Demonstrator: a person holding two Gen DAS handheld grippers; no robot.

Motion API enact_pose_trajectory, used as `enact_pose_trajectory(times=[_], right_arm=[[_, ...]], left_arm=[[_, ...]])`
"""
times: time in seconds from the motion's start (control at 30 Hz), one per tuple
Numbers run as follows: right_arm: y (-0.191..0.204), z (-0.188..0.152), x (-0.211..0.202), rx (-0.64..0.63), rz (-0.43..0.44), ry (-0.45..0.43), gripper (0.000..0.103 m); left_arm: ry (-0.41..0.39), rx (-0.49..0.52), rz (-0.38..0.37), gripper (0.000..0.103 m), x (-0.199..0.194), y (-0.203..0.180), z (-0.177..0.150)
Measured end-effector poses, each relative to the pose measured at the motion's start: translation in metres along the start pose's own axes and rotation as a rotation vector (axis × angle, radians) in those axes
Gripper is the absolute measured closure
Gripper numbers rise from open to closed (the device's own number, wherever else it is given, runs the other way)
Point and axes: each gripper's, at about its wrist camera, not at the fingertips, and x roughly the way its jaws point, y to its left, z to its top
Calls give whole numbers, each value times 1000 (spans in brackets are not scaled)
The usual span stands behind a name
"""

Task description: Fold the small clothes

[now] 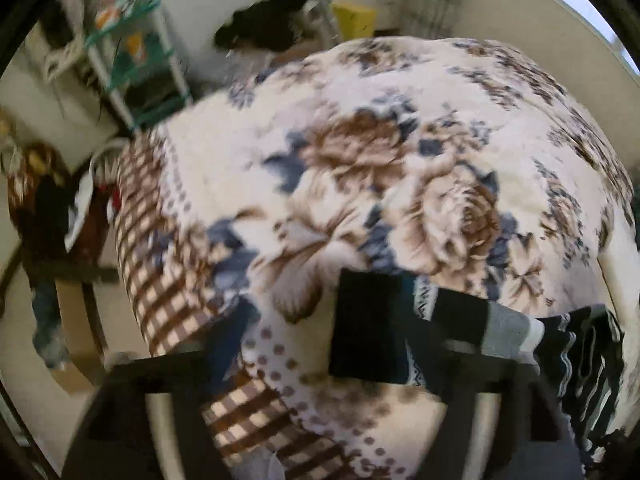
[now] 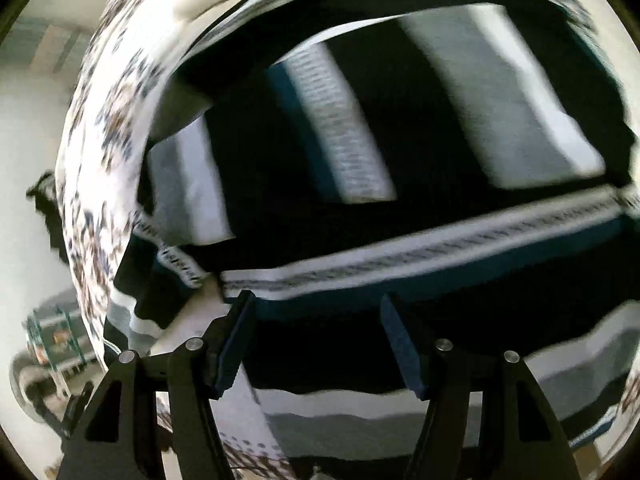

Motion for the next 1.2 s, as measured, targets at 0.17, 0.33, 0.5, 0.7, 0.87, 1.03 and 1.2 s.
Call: enact_pose_trajectory(times=[0.17, 0.33, 0.5, 0.7, 0.87, 1.03, 1.2], right_arm=[[-104, 6, -40, 183, -128, -100, 37], [-197, 20, -52, 268, -312, -175, 37], [-225, 59, -32, 129, -255, -184, 39], [-276, 75, -52, 356, -180, -254, 74], [-309, 79, -68, 423, 94, -56, 69], [-350, 126, -121, 449, 228, -137, 55], [-320, 209, -132, 278, 220, -138, 55]], left_arm=[[1, 130, -51, 11, -12, -69, 2], [59, 300, -169, 11, -11, -187, -33], [115, 489, -263, 11, -20, -316, -94], [156, 632, -306, 11, -39, -427, -156], [161, 719, -313, 11, -47, -483, -188], [149, 699, -231, 11, -22, -491, -188], [133, 566, -128, 11, 5, -456, -158]])
